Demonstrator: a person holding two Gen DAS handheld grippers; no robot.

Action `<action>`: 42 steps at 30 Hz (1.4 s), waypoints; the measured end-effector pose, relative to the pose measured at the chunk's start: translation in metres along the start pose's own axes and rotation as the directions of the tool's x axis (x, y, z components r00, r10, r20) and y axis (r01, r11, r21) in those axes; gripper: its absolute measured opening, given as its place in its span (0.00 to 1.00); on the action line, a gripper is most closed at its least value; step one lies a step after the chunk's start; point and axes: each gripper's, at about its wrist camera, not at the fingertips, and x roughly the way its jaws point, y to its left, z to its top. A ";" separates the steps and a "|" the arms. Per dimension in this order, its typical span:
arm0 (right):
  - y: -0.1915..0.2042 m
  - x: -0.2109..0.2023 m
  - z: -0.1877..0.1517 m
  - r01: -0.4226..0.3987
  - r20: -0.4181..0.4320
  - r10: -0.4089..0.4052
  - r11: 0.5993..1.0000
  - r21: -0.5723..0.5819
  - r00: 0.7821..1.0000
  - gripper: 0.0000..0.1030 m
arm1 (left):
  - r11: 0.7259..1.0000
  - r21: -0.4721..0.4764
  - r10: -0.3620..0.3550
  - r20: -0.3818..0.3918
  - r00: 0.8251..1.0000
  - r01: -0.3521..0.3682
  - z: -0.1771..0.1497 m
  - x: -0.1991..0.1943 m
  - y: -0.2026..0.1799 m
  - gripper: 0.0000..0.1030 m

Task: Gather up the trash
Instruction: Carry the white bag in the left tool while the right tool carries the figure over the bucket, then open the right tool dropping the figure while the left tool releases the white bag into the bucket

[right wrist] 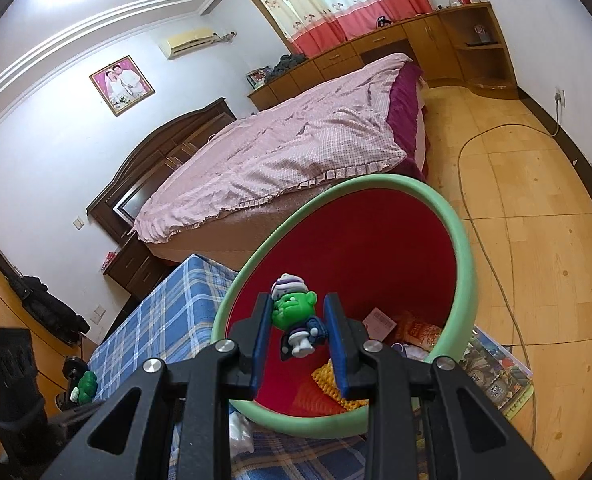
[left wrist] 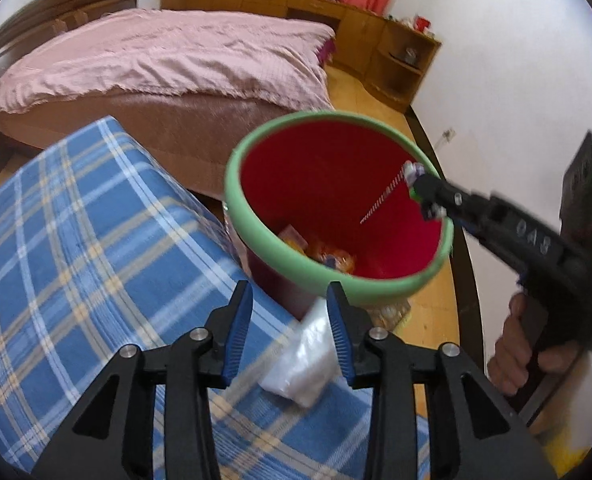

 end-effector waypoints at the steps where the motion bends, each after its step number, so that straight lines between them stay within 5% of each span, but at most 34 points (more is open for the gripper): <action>1: -0.001 -0.001 0.001 0.001 0.005 -0.001 1.000 0.001 1.000 0.28 | 1.000 0.010 0.000 -0.006 1.000 0.000 -0.002 0.001 -0.001 0.40; 15: -0.005 -0.014 -0.001 0.005 0.018 -0.005 1.000 0.007 1.000 0.28 | 0.999 0.049 0.003 -0.129 0.992 0.004 -0.028 0.021 -0.016 0.40; 22: -0.004 -0.020 -0.001 -0.007 0.018 0.007 1.000 0.000 1.000 0.28 | 0.999 -0.020 -0.045 -0.078 0.996 0.043 -0.033 0.009 -0.010 0.33; 30: -0.006 -0.020 0.000 -0.009 0.016 0.009 1.000 -0.001 1.000 0.28 | 0.999 -0.032 -0.035 0.032 0.999 0.036 0.000 -0.015 -0.012 0.33; 42: -0.016 0.006 0.020 0.102 0.014 -0.101 0.992 -0.070 0.995 0.30 | 1.000 -0.002 0.031 0.057 0.998 -0.031 0.060 0.033 -0.017 0.34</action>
